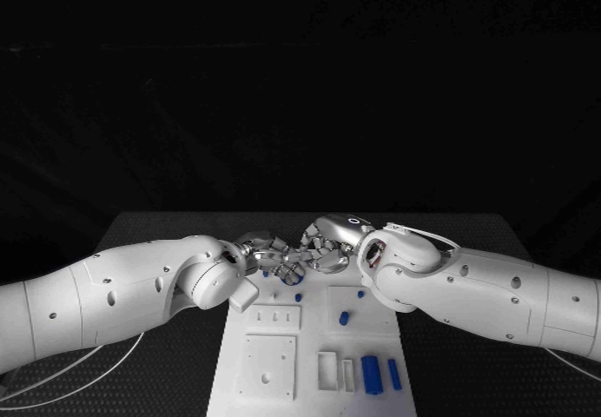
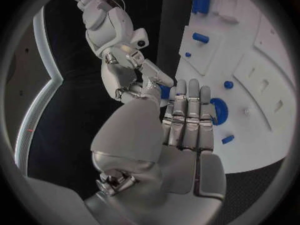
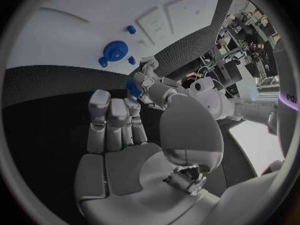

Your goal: Assemble the parts on the task board

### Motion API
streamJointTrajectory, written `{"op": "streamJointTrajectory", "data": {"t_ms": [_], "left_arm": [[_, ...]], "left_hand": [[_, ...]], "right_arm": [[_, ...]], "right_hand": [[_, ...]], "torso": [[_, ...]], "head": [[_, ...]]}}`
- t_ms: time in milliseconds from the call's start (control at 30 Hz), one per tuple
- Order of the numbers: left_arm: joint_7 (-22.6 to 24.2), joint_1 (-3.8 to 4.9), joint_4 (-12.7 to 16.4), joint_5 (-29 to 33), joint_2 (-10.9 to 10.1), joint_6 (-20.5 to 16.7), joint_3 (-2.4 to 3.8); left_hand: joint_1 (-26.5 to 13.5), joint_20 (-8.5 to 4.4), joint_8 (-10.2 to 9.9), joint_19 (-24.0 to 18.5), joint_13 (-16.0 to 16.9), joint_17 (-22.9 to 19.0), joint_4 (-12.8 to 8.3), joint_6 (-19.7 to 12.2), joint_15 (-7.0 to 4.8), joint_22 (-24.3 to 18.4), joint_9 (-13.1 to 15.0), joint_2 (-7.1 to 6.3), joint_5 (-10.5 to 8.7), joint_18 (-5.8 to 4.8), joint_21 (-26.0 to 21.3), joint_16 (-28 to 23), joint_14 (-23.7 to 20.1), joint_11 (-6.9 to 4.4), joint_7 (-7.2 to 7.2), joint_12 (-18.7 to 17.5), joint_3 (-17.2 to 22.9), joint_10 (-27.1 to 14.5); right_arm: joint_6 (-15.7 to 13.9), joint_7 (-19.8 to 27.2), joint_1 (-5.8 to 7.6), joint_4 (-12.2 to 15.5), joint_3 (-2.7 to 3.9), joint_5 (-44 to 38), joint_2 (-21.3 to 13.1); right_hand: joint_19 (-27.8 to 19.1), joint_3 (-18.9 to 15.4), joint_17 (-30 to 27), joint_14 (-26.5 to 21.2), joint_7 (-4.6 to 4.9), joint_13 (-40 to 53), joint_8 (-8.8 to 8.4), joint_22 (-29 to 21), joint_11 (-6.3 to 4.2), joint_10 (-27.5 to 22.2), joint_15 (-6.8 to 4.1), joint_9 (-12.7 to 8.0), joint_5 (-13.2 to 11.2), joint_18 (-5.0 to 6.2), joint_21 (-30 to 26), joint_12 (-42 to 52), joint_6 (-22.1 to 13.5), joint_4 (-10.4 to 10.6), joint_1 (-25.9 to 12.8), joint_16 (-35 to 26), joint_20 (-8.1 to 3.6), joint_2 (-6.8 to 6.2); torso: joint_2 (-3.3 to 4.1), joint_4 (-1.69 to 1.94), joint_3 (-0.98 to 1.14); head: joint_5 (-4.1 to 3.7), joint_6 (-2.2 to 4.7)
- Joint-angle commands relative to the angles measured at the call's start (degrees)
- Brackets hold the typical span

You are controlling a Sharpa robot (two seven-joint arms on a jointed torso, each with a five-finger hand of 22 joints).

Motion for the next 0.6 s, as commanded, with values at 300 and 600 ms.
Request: {"op": "streamJointTrajectory", "data": {"t_ms": [300,600], "left_arm": [[-0.24,0.08,-0.08,3.08,0.27,0.07,0.1],[-1.2,0.09,-0.13,2.92,0.33,-0.16,0.1]], "left_hand": [[-16.61,0.12,0.05,-0.13,0.24,-0.08,-0.03,0.16,0.05,1.13,0.19,-4.49,0.24,0.89,0.6,-0.39,-0.25,0.0,0.2,0.06,6.94,-0.07],[-15.39,0.07,0.63,-0.69,0.56,0.07,-1.05,0.81,-0.05,1.31,0.55,-3.07,0.23,1.0,0.9,-0.3,-0.31,-0.45,-0.26,0.48,9.18,0.6]], "right_arm": [[1.12,0.5,-0.1,0.12,-0.03,-0.16,0.33],[1.07,0.49,-0.14,0.16,-0.03,-0.16,0.4]], "right_hand": [[0.22,0.37,-0.06,0.09,2.08,-0.01,0.85,0.5,-0.14,0.43,-0.29,0.63,-0.02,1.69,0.26,0.03,2.88,0.02,0.21,-0.23,-0.09,0.43],[0.24,0.42,-0.06,0.1,2.07,0.0,0.85,0.5,-0.15,0.44,-0.29,0.63,-0.02,1.69,0.27,0.03,2.89,0.01,0.21,-0.22,-0.1,0.42]], "torso": [[0.0,-0.03,0.04],[-0.01,-0.04,0.04]], "head": [[-0.03,-0.12],[-0.06,-0.29]]}}
